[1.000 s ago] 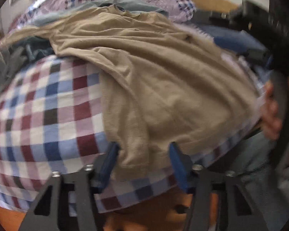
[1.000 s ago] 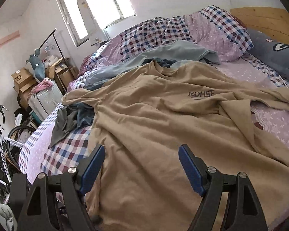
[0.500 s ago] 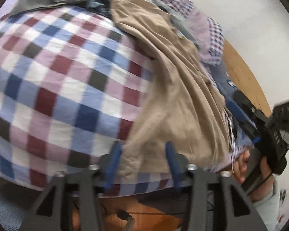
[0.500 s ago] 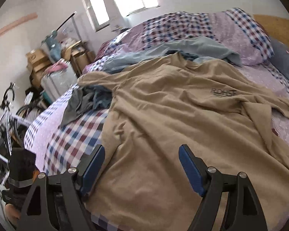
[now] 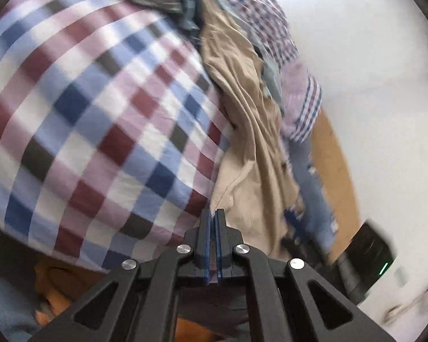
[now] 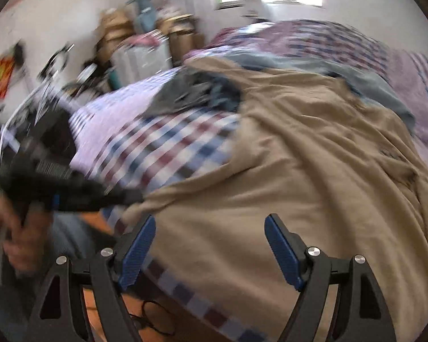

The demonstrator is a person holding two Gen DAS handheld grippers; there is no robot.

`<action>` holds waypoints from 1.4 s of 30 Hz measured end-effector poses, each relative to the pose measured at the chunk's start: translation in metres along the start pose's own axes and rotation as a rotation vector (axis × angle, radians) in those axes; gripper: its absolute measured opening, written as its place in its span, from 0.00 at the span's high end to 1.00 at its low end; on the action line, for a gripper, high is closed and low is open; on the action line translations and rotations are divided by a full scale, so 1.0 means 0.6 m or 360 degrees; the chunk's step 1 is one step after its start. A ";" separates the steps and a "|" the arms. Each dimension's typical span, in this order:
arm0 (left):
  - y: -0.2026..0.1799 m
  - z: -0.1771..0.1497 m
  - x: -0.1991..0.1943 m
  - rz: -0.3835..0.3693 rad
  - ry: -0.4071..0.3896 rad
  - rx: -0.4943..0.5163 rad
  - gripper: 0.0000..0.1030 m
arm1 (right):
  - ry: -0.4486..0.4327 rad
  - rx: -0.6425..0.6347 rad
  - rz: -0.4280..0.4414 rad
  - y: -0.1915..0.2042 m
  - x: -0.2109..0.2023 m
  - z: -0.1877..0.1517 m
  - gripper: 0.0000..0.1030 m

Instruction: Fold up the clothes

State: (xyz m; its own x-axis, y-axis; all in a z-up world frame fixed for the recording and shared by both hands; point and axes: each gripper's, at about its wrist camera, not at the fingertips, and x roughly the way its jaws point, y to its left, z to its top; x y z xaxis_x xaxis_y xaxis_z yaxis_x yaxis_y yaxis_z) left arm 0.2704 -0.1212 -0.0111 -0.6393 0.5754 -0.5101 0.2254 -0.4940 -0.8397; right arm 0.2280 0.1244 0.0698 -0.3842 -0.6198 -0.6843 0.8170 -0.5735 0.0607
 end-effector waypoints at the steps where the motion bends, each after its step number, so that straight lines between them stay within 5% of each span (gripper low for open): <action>1: 0.003 0.001 -0.002 -0.0028 0.0003 -0.0027 0.99 | -0.0013 -0.0064 0.0011 0.021 0.003 -0.001 0.20; 8: -0.010 -0.001 0.004 -0.0156 0.0067 -0.0025 1.00 | -0.0016 -0.0443 -0.0107 0.119 0.030 -0.018 0.21; 12: -0.019 0.001 0.011 0.0068 0.0045 0.0121 0.98 | 0.0082 -0.0486 -0.0131 0.114 0.053 -0.031 0.22; 15: -0.032 -0.004 0.023 0.0274 0.0054 0.0280 0.80 | 0.0079 -0.0390 -0.0143 0.083 0.046 -0.027 0.22; 17: -0.039 -0.013 0.043 0.0329 0.0120 0.0346 0.63 | 0.0074 -0.0285 -0.0141 0.055 0.037 -0.022 0.22; 22: -0.038 -0.016 0.080 0.0442 0.0210 0.0417 0.57 | 0.0061 -0.0194 -0.0149 0.034 0.018 -0.022 0.22; 24: -0.036 -0.013 0.083 0.0389 0.0224 0.0389 0.67 | 0.0063 -0.0214 -0.0147 0.039 0.014 -0.024 0.22; 25: -0.035 -0.014 0.080 0.0349 0.0235 0.0363 0.95 | 0.0067 -0.0253 -0.0145 0.048 0.014 -0.027 0.22; 26: -0.034 -0.014 0.074 0.0305 0.0245 0.0328 0.97 | 0.0065 -0.0285 -0.0142 0.056 0.013 -0.030 0.22; 30: -0.029 -0.007 0.046 0.0043 0.0229 0.0190 0.98 | 0.0014 -0.0456 -0.0174 0.097 0.007 -0.039 0.25; 34: -0.027 0.002 0.017 -0.0190 0.0210 0.0092 0.98 | -0.0076 -0.0680 -0.0314 0.143 0.005 -0.047 0.40; 40: -0.032 0.008 0.012 -0.0274 0.0227 0.0078 0.98 | -0.0132 -0.1002 -0.0536 0.204 0.029 -0.062 0.58; 42: -0.033 0.008 0.010 -0.0289 0.0235 0.0084 0.98 | -0.0119 -0.0965 -0.0534 0.200 0.035 -0.057 0.75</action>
State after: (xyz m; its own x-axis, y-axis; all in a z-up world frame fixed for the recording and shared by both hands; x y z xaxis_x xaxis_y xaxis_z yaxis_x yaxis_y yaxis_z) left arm 0.2582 -0.1110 0.0035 -0.5505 0.7450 -0.3766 0.0756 -0.4048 -0.9113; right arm 0.3325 0.0609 0.0381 -0.6685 -0.5092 -0.5420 0.7366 -0.3533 -0.5766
